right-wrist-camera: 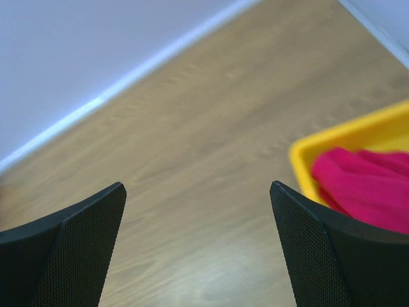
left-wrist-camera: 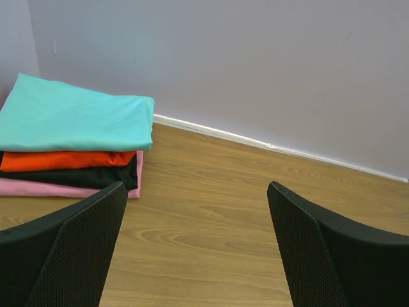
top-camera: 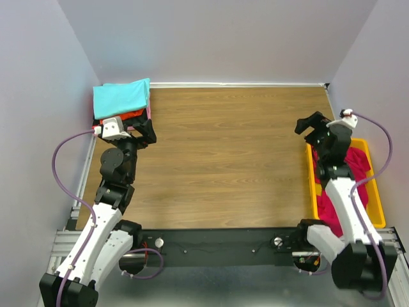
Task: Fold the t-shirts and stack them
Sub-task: Grab the tshirt from the pile, then move the tshirt to the center of the board, then flatten the tshirt out
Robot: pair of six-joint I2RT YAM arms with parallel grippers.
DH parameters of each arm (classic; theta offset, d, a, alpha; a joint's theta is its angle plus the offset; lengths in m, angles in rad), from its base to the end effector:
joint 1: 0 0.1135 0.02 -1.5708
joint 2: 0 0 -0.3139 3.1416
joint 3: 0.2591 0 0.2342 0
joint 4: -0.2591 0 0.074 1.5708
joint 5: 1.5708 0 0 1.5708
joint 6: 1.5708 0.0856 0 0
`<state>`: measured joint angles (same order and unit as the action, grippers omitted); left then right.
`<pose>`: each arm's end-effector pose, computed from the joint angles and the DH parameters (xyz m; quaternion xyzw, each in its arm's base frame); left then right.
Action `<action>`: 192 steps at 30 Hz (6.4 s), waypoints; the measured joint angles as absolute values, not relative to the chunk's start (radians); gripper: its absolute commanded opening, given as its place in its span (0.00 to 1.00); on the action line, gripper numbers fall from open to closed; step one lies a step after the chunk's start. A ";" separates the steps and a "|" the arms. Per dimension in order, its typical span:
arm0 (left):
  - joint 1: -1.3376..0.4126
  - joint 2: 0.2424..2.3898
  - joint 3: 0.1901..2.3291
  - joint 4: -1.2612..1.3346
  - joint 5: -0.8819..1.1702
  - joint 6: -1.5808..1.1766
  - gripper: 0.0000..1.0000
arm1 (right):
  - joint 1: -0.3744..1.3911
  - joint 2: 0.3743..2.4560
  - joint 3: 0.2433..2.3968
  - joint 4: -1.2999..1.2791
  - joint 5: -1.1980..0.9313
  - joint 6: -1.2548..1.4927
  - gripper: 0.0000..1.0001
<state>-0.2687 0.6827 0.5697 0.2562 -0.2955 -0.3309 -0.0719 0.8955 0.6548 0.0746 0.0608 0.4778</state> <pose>0.1632 -0.0191 0.3679 -0.1314 0.6438 -0.1287 0.7428 0.2143 -0.0206 0.3365 0.2260 0.7290 0.1074 0.6371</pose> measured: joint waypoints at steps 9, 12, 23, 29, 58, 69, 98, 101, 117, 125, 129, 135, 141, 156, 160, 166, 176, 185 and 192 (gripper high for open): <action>-0.269 0.681 0.569 0.260 -0.295 -0.339 0.98 | -0.136 1.357 0.861 -0.158 0.306 0.461 1.00; -0.269 0.681 0.569 0.260 -0.295 -0.342 0.98 | -0.262 1.399 0.861 -0.197 0.307 0.463 1.00; -0.269 0.725 0.569 0.270 -0.294 -0.349 0.98 | -0.488 1.497 0.861 -0.228 0.279 0.482 1.00; -0.269 0.730 0.569 0.272 -0.294 -0.353 0.98 | -0.487 1.554 0.861 -0.229 0.279 0.496 0.59; -0.269 0.651 0.564 0.263 -0.307 -0.344 0.98 | -0.489 0.998 1.131 -0.107 -0.236 0.663 0.00; -0.269 0.633 0.558 0.262 -0.307 -0.343 0.98 | -0.424 1.081 1.364 0.160 -0.577 0.859 0.01; -0.269 0.736 0.577 0.197 -0.393 -0.334 0.95 | 0.248 1.442 1.261 0.015 -0.084 0.532 0.69; -0.278 0.778 0.581 0.182 -0.393 -0.345 0.94 | 0.158 1.498 1.155 -0.004 0.021 0.554 0.87; -0.527 0.971 0.606 0.192 -0.416 -0.419 0.91 | 0.359 1.533 1.005 -0.035 0.055 0.501 0.79; -0.649 1.030 0.476 0.236 -0.380 -0.531 0.86 | 0.495 1.584 1.004 -0.018 0.021 0.484 0.70; -0.701 1.051 0.410 0.280 -0.317 -0.584 0.83 | 0.496 1.628 1.004 -0.018 0.016 0.485 0.70; -0.754 1.130 0.396 0.334 -0.266 -0.626 0.75 | 0.496 1.642 1.004 -0.018 0.001 0.485 0.70; -0.762 1.203 0.396 0.373 -0.252 -0.640 0.74 | 0.496 1.649 1.005 -0.008 -0.013 0.485 0.70; -0.763 1.356 0.459 0.428 -0.251 -0.616 0.15 | 0.506 1.705 1.018 0.007 -0.039 0.484 0.68; -0.768 1.386 0.466 0.432 -0.247 -0.610 0.00 | 0.531 1.739 1.050 0.007 -0.039 0.477 0.67; -0.768 1.390 0.466 0.432 -0.246 -0.606 0.00 | 0.583 1.781 1.093 0.005 -0.037 0.457 0.67; -0.768 1.388 0.466 0.432 -0.246 -0.592 0.00 | 0.635 1.932 1.238 -0.057 0.058 0.418 0.61; -0.768 1.356 0.466 0.422 -0.250 -0.588 0.00 | 0.659 2.001 1.304 -0.130 0.168 0.402 0.31; -0.768 1.348 0.466 0.411 -0.278 -0.586 0.00 | 0.664 2.001 1.304 -0.155 0.210 0.401 0.00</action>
